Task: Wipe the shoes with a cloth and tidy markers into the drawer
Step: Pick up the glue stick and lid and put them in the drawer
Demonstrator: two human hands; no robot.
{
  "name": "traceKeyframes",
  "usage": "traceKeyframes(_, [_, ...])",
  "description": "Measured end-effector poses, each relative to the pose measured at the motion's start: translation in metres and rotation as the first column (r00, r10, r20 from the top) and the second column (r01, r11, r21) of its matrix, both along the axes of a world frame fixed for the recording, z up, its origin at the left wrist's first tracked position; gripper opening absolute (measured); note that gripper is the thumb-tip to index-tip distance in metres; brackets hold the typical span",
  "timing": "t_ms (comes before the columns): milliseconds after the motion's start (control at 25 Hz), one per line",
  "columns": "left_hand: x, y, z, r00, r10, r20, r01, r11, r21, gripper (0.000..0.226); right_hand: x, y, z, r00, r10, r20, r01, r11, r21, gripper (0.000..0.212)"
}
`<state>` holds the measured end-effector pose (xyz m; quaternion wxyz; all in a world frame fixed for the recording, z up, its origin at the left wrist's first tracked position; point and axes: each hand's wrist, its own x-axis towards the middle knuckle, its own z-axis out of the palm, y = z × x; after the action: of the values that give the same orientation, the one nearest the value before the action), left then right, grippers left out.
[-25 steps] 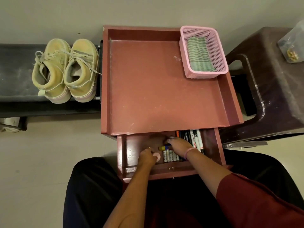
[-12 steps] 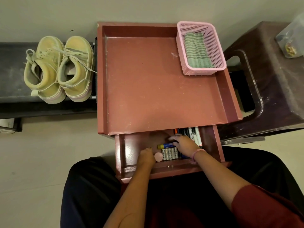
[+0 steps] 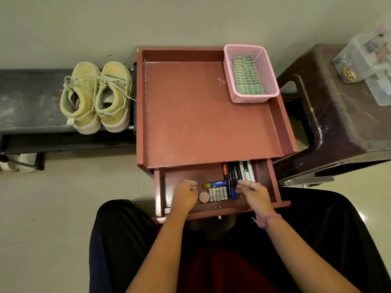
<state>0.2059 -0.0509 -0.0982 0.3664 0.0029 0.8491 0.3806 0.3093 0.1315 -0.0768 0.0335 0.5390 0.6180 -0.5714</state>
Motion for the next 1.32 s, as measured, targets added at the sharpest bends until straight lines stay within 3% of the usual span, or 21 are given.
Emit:
traceKeyframes(80, [0.007, -0.005, 0.022, 0.964, 0.226, 0.138, -0.243, 0.961, 0.13, 0.023, 0.007, -0.012, 0.014, 0.973, -0.227, -0.044, 0.216, 0.961, -0.17, 0.02])
traceKeyframes(160, [0.019, -0.008, 0.037, 0.837, 0.415, 0.357, -0.504, 0.839, 0.207, 0.019, 0.014, -0.025, 0.024, 0.918, -0.393, -0.051, 0.355, 0.873, -0.335, 0.013])
traceKeyframes(280, [0.045, -0.01, 0.057, 0.629, 0.502, 0.593, -0.704, 0.692, 0.162, 0.013, 0.03, -0.037, 0.033, 0.872, -0.489, -0.003, 0.438, 0.784, -0.439, 0.011])
traceKeyframes(360, [0.058, -0.01, 0.067, 0.542, 0.497, 0.678, -0.743, 0.66, 0.11, 0.01, 0.039, -0.04, 0.036, 0.86, -0.509, 0.035, 0.47, 0.764, -0.442, 0.014])
traceKeyframes(520, [0.073, -0.019, 0.075, 0.531, 0.363, 0.766, -0.609, 0.792, 0.046, 0.037, 0.052, -0.04, 0.039, 0.854, -0.51, 0.099, 0.5, 0.756, -0.422, 0.026])
traceKeyframes(600, [0.079, -0.024, 0.074, 0.505, 0.333, 0.796, -0.577, 0.816, 0.025, 0.057, 0.056, -0.042, 0.038, 0.847, -0.524, 0.096, 0.503, 0.729, -0.464, 0.037])
traceKeyframes(680, [0.084, -0.026, 0.07, 0.492, 0.368, 0.789, -0.631, 0.775, 0.032, 0.066, 0.055, -0.045, 0.038, 0.836, -0.544, 0.073, 0.496, 0.694, -0.522, 0.047])
traceKeyframes(760, [0.085, -0.027, 0.066, 0.507, 0.421, 0.753, -0.7, 0.71, 0.074, 0.061, 0.05, -0.049, 0.036, 0.822, -0.568, 0.047, 0.494, 0.668, -0.557, 0.051])
traceKeyframes(960, [0.079, -0.026, 0.06, 0.447, 0.49, 0.748, -0.803, 0.588, 0.095, 0.046, 0.045, -0.052, 0.028, 0.798, -0.603, 0.007, 0.495, 0.649, -0.577, 0.05])
traceKeyframes(1320, [0.054, -0.018, 0.049, 0.389, 0.547, 0.741, -0.904, 0.381, 0.193, 0.054, 0.017, -0.037, 0.026, 0.784, -0.618, -0.065, 0.451, 0.637, -0.626, 0.051])
